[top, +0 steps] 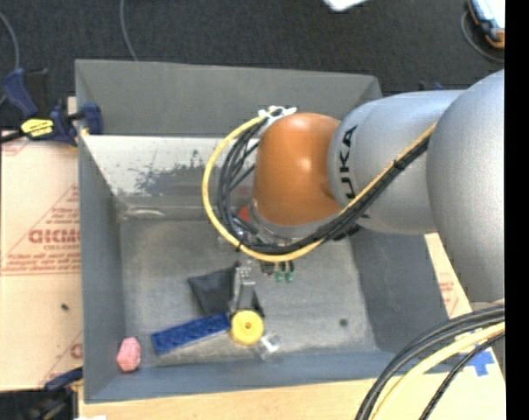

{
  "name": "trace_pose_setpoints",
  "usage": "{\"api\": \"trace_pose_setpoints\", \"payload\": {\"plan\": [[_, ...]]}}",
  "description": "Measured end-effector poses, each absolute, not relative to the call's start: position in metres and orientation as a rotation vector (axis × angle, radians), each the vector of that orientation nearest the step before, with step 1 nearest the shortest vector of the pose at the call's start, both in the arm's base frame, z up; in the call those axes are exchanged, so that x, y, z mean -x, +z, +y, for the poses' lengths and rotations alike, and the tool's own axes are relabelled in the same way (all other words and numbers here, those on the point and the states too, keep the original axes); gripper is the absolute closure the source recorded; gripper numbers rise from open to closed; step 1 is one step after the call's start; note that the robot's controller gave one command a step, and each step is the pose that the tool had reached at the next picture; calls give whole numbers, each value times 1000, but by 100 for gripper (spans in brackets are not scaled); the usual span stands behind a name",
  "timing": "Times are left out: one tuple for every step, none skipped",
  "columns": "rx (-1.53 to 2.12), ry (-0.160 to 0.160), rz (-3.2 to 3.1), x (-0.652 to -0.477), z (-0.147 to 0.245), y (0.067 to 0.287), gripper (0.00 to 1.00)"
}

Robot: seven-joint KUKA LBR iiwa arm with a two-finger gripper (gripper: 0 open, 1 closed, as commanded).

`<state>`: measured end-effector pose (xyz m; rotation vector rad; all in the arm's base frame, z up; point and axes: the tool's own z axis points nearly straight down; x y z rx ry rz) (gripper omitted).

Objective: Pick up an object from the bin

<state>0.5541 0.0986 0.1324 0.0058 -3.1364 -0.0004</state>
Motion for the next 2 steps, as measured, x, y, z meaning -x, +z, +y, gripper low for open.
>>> {"api": "trace_pose_setpoints", "payload": {"plan": [[1, -2, -3145, -556, 98, 137, 0], [144, -2, -3133, -546, 98, 72, 0]]}}
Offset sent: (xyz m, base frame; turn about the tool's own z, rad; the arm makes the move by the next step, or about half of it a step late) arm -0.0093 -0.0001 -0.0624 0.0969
